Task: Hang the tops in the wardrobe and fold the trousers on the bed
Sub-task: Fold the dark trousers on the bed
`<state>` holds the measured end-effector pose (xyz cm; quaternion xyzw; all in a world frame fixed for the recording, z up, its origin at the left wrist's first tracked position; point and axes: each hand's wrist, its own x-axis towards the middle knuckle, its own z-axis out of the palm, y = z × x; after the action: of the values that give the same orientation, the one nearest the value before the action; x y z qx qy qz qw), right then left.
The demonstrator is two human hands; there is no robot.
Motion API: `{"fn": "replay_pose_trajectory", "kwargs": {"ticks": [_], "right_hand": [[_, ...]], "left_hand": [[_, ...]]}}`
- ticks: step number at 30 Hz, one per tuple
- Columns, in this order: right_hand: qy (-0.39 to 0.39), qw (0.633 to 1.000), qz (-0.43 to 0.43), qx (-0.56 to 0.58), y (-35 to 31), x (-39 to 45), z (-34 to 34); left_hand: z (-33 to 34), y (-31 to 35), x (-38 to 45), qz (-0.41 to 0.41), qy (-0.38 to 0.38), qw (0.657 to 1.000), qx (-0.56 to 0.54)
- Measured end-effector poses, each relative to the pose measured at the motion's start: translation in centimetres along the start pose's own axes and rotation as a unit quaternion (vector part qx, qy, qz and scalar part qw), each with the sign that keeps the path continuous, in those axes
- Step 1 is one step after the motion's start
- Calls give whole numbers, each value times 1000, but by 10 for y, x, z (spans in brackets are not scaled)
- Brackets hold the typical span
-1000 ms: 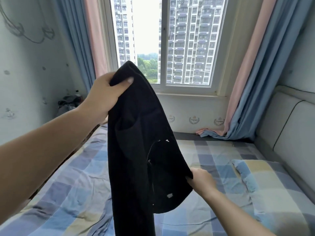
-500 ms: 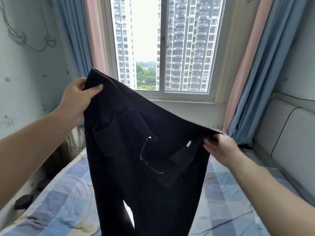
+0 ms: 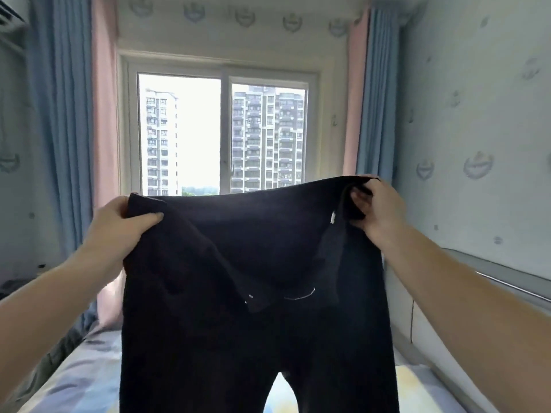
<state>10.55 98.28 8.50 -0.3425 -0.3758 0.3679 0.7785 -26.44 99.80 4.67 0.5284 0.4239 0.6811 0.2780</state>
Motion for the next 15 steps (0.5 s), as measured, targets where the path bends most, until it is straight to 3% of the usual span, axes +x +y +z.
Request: {"fn": "replay_pose_trajectory", "kwargs": {"ticks": [8, 15], "right_hand": [[40, 984, -172, 23, -102, 42, -1], [2, 983, -169, -73, -93, 63, 31]], "left_hand": [[97, 51, -37, -43, -21, 973, -225], [109, -5, -67, -198, 28, 922, -331]]}}
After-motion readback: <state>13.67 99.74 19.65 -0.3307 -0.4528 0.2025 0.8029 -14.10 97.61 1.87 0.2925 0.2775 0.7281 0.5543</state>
